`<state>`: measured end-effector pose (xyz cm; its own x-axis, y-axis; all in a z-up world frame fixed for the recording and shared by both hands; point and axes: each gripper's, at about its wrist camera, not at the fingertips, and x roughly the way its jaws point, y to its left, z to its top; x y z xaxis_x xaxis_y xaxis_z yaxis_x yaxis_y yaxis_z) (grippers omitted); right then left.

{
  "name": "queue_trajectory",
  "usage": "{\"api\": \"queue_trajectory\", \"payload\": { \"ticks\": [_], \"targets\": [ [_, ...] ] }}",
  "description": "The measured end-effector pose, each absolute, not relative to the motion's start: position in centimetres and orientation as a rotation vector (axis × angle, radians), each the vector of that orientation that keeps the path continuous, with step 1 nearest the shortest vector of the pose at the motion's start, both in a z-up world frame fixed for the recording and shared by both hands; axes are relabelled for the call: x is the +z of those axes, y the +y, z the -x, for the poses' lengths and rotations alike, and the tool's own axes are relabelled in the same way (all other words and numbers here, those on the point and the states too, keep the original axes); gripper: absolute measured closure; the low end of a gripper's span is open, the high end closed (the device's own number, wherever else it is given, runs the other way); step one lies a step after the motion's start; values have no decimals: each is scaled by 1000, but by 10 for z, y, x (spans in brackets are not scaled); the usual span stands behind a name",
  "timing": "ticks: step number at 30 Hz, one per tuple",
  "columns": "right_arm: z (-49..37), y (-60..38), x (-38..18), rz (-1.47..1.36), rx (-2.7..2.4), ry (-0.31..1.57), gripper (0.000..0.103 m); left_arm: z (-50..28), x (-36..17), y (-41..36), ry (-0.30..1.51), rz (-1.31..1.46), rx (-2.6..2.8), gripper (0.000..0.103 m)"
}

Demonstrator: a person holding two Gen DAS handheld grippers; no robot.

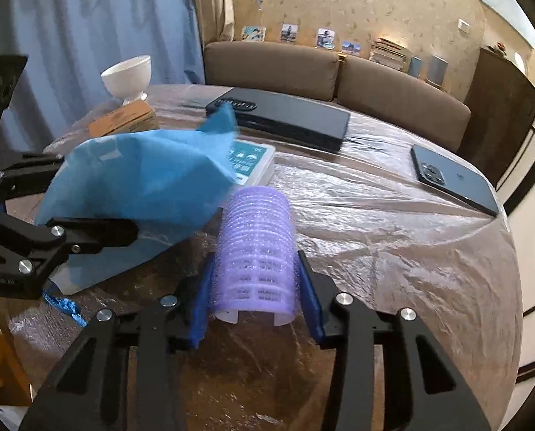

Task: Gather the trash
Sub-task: 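Move the right tool to the lavender hair roller and grasp it, then grasp the blue bag with the left tool while the right tool holds the roller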

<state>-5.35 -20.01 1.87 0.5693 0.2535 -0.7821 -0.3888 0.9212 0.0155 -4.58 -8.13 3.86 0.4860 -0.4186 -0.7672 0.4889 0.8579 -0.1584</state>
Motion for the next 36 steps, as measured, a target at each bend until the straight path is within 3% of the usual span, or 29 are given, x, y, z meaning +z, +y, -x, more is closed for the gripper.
{"api": "queue_trajectory", "payload": {
  "ticks": [9,36],
  "targets": [
    [64,-219,29,5,387,906,61,61,46,-63,903,23,-539,56],
    [118,-187,35,-83,283,924,61,115,51,-36,856,40,-476,56]
  ]
}}
